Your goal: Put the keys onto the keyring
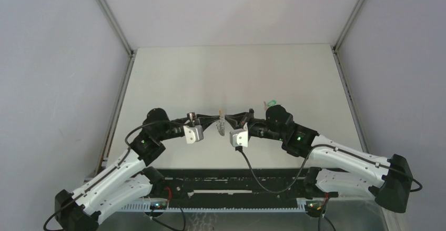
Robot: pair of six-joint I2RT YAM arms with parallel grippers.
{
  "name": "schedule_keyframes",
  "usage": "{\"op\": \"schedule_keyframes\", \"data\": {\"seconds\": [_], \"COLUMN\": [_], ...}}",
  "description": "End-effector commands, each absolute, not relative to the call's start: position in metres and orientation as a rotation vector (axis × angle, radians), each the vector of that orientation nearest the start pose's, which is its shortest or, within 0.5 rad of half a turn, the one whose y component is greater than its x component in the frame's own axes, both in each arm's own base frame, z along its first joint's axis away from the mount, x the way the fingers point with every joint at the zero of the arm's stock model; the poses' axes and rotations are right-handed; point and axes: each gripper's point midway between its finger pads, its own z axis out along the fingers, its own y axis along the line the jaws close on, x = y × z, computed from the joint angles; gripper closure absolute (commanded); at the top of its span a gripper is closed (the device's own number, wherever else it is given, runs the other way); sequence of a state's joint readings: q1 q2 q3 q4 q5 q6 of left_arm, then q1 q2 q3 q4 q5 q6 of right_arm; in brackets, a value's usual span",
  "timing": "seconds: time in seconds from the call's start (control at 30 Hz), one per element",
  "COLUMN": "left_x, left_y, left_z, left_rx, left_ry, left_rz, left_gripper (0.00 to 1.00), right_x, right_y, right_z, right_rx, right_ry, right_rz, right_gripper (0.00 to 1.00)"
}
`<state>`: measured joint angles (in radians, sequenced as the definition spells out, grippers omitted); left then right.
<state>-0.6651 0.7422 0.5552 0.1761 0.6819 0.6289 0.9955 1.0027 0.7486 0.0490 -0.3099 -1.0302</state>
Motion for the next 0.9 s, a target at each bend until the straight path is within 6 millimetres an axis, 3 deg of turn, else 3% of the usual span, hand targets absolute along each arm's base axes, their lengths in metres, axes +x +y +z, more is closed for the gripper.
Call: {"op": "schedule_keyframes", "data": {"seconds": [0.0,0.87], "left_x": [0.183,0.181], "left_y": [-0.258,-0.259], "left_z": [0.283,0.282], "left_rx": [1.294,1.303], "left_ry": [0.847,0.846], "left_rz": [-0.543,-0.553], "left_gripper": [1.0,1.0], "right_x": [0.186,0.185], "right_y": [0.325,0.326], "right_z": [0.269,0.282], "right_rx": [-1.583,-1.527], "right_ry": [0.754,0.725], "right_rz": [0.264,0.251], "right_gripper": [1.0,1.0]}}
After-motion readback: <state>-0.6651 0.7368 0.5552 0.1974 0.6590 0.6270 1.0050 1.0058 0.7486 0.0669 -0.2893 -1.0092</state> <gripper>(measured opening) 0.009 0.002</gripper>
